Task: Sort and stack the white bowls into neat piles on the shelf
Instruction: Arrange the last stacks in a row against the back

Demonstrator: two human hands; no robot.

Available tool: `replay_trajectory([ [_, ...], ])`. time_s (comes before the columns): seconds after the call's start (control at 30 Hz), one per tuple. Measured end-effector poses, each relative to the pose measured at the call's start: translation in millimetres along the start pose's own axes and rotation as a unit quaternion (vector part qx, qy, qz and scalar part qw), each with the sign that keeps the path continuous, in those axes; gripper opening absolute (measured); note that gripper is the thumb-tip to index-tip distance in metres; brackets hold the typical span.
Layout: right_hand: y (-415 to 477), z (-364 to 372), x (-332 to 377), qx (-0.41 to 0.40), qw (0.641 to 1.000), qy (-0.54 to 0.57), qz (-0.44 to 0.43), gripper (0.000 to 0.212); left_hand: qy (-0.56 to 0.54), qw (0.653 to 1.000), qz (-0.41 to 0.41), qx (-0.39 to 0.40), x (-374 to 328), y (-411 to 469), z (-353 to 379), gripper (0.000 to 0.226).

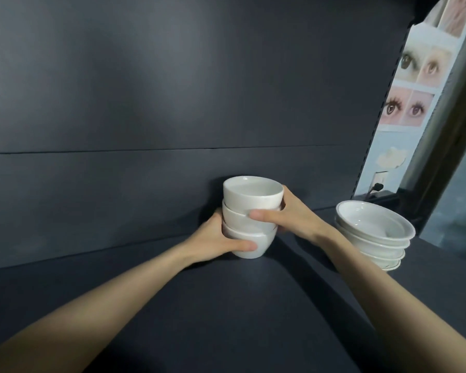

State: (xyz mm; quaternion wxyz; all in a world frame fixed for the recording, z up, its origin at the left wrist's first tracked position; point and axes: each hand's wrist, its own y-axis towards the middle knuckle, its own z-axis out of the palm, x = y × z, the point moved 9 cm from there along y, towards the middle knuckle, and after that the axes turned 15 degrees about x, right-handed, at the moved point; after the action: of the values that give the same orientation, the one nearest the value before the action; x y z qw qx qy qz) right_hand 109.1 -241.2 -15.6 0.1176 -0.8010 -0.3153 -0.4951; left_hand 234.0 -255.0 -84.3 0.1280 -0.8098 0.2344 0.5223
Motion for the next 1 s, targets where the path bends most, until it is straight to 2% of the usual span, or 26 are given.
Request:
replay_trajectory([
  [0.07,-2.2,-2.1,-0.9,-0.011,1.000,0.009,-0.004,0.039,-0.015,1.000,0.009,-0.020,-2.5,0.9,-0.5,0.070],
  [0.2,-1.9,-7.4,-2.1,-0.035,0.999,0.010,-0.005,0.042,-0.028,0.999,0.009,-0.039,-6.4,-5.4,-8.0,0.060],
  [0.3,1.4,-4.8,12.4,-0.042,0.999,0.022,-0.006,0.054,-0.034,0.997,0.015,-0.066,-20.6,-23.9,-20.4,0.056],
  [0.47,2.8,21.5,55.3,-0.019,0.999,0.030,-0.038,0.063,-0.029,0.992,0.021,-0.125,-44.2,-78.5,-43.9,0.059],
  [0.6,-4.2,66.1,87.6,0.027,0.996,0.042,-0.070,0.062,-0.029,0.984,0.018,-0.175,-55.2,-146.3,-47.0,0.057],
  [0.83,-31.8,181.3,136.0,0.109,0.985,0.067,-0.119,0.064,-0.026,0.962,-0.038,-0.268,-47.7,-294.6,-38.7,0.077],
  [1.0,-46.0,268.0,194.2,0.165,0.972,0.090,-0.141,0.064,-0.007,0.941,-0.062,-0.334,-58.6,-408.4,-45.9,0.059],
])
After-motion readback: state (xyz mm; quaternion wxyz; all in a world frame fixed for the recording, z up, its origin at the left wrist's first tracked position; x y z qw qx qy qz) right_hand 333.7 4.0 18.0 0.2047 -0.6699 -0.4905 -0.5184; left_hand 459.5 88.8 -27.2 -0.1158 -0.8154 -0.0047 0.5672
